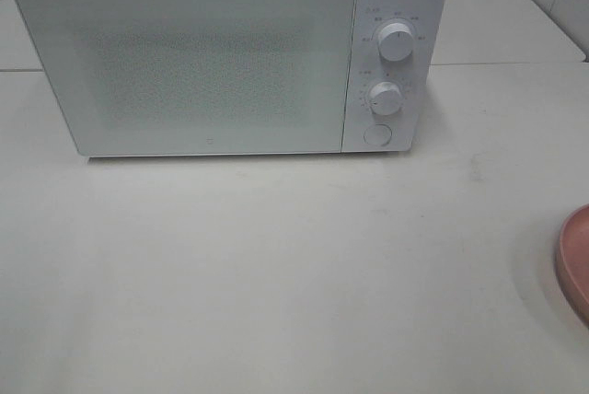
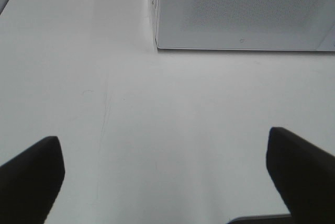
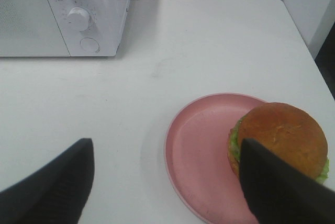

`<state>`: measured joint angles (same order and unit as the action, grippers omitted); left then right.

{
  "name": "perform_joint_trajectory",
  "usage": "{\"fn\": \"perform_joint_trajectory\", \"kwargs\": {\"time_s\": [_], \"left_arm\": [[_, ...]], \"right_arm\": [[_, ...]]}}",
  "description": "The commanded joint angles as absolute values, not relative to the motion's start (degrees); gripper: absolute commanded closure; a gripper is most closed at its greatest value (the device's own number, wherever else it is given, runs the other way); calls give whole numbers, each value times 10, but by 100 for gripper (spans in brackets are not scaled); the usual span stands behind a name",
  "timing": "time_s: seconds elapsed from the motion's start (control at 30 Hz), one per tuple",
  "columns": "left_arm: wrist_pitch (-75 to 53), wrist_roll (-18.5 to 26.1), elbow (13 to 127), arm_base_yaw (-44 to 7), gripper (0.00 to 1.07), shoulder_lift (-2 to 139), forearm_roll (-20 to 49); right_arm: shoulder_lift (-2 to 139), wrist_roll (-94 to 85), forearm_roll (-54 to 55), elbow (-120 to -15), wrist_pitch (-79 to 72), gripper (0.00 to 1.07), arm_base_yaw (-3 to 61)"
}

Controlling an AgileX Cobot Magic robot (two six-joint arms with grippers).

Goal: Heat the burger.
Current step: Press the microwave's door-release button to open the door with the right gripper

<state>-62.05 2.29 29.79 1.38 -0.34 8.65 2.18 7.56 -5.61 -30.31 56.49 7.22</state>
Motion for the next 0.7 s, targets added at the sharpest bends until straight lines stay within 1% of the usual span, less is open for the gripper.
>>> {"fn": "perform_joint_trajectory", "kwargs": {"time_s": [0.03, 0.7], "left_arm": [[-612, 23, 297, 13, 8, -15, 90], [-612, 23, 297, 13, 8, -15, 90]], "right_arm": [[62, 74, -56, -310, 523, 33, 69], [222, 74, -56, -309, 378, 33, 69]]}}
